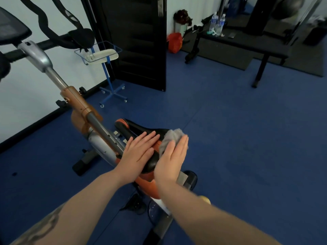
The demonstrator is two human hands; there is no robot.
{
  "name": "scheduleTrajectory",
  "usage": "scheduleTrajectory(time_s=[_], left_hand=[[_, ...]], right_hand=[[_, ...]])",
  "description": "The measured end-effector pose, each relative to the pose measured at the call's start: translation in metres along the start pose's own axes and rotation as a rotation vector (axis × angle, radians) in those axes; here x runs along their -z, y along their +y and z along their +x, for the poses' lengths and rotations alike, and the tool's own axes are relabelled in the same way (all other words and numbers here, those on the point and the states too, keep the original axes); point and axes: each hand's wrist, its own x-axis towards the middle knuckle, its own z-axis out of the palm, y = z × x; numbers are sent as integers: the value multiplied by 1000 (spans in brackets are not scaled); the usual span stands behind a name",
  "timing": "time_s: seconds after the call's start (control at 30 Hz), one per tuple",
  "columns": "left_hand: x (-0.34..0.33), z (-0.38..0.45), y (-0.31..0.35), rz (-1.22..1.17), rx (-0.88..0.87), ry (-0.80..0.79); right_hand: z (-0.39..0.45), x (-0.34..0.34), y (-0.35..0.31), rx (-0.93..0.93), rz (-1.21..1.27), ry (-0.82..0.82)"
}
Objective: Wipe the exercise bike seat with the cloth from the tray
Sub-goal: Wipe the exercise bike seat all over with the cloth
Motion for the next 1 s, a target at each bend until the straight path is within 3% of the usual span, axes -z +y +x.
scheduleTrajectory(time_s=[0.2, 0.33, 0.47, 0.6, 0.7, 0.83, 1.0], left_hand=[[2, 0, 1, -8, 0, -27], [2, -1, 1, 13, 10, -31], [2, -1, 5, -13, 25, -18], [2, -2, 5, 6, 30, 1], [0, -3, 10, 8, 71, 27], [-13, -1, 25, 31, 249, 179], [-33, 14, 56, 216, 670, 329]], right_hand=[[-82, -15, 11, -77, 364, -17], [-20, -6, 1, -191, 215, 9], [27, 15, -13, -233, 82, -66], [-15, 29, -13, -65, 4, -230], [-15, 31, -9, -49, -55, -274], [37, 28, -14, -57, -141, -305], [98, 34, -32, -5, -427, -640]])
